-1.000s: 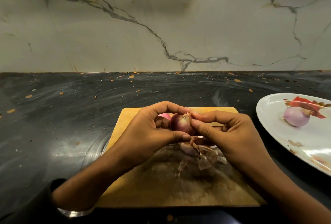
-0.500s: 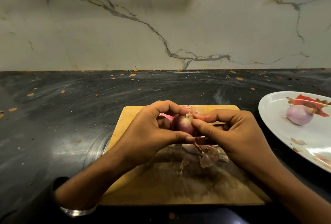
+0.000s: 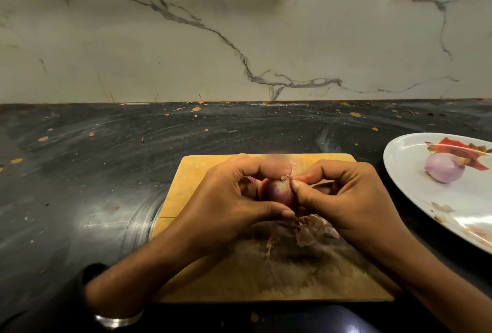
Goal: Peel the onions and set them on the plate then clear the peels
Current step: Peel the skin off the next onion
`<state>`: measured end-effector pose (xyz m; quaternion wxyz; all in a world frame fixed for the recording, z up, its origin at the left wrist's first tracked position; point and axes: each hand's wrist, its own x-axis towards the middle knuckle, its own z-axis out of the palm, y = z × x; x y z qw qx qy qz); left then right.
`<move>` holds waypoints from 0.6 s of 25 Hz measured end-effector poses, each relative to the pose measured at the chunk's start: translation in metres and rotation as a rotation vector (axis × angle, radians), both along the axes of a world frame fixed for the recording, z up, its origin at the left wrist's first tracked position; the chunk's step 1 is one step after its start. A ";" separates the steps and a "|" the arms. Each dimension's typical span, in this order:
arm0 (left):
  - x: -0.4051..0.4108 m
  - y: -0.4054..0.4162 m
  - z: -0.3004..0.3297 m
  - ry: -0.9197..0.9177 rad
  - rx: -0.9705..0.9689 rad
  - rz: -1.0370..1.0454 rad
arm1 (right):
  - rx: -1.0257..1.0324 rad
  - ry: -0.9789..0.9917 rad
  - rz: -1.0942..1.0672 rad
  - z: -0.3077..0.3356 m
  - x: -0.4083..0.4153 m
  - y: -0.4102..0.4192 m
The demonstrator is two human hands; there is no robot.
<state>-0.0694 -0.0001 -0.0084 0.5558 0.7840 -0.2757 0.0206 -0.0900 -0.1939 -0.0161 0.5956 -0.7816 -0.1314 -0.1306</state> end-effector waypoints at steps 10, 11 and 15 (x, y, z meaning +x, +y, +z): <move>-0.001 -0.003 -0.001 0.127 -0.097 -0.051 | -0.149 -0.213 -0.236 -0.006 -0.008 0.013; -0.001 -0.003 0.000 0.156 -0.114 -0.069 | -0.146 -0.214 -0.244 -0.006 -0.008 0.014; -0.001 -0.003 -0.001 0.212 -0.146 -0.116 | -0.116 -0.183 -0.260 -0.005 -0.008 0.015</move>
